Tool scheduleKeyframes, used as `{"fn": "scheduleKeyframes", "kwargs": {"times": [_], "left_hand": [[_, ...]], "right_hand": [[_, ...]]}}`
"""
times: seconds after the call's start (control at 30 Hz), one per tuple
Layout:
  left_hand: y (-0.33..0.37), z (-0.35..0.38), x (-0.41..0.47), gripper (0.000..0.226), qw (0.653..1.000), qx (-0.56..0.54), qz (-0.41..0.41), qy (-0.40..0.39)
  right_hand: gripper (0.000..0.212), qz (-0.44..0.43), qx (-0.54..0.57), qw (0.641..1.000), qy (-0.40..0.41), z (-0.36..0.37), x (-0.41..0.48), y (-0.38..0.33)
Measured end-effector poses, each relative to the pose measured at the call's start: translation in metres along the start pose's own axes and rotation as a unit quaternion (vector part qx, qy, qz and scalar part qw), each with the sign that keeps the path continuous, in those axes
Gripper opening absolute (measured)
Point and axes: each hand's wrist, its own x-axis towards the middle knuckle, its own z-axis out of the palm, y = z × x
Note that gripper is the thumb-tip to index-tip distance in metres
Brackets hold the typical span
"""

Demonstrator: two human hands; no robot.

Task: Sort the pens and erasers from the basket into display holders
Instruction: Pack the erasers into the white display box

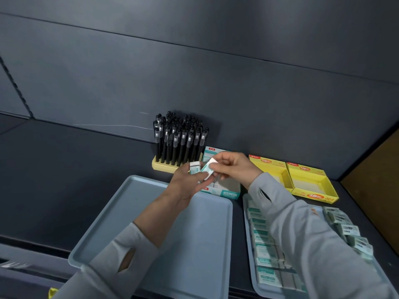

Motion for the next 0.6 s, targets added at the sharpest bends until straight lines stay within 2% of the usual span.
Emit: {"fn": "scheduleKeyframes", "kwargs": {"times": [0.07,0.13,0.2,0.27,0.33,0.43,0.6], "left_hand": [[0.001,0.002,-0.002,0.033,1.000,-0.009,0.001,0.004],[0.002,0.002,-0.002,0.031,1.000,-0.016,-0.002,0.009],[0.003,0.003,-0.002,0.027,0.999,-0.026,-0.005,0.027],[0.005,0.004,-0.001,0.025,0.997,-0.054,-0.019,0.059],[0.006,0.004,-0.002,0.025,0.996,-0.054,-0.023,0.072],[0.005,0.001,-0.005,0.021,0.998,-0.013,0.002,0.059],[0.004,-0.009,-0.007,0.026,0.997,0.062,0.037,0.040]], "right_hand": [[0.017,-0.029,-0.008,0.998,0.055,-0.010,0.003,0.005],[0.017,-0.042,-0.086,0.989,0.109,-0.027,0.004,0.007],[0.024,-0.025,-0.182,0.978,0.099,-0.036,0.003,0.010],[0.028,-0.004,-0.233,0.971,0.047,-0.031,0.004,0.015],[0.029,0.009,-0.282,0.959,0.034,-0.017,0.005,0.023],[0.032,0.021,-0.366,0.927,0.074,0.000,0.005,0.025],[0.021,0.008,-0.428,0.896,0.118,-0.006,0.004,0.013]]}}
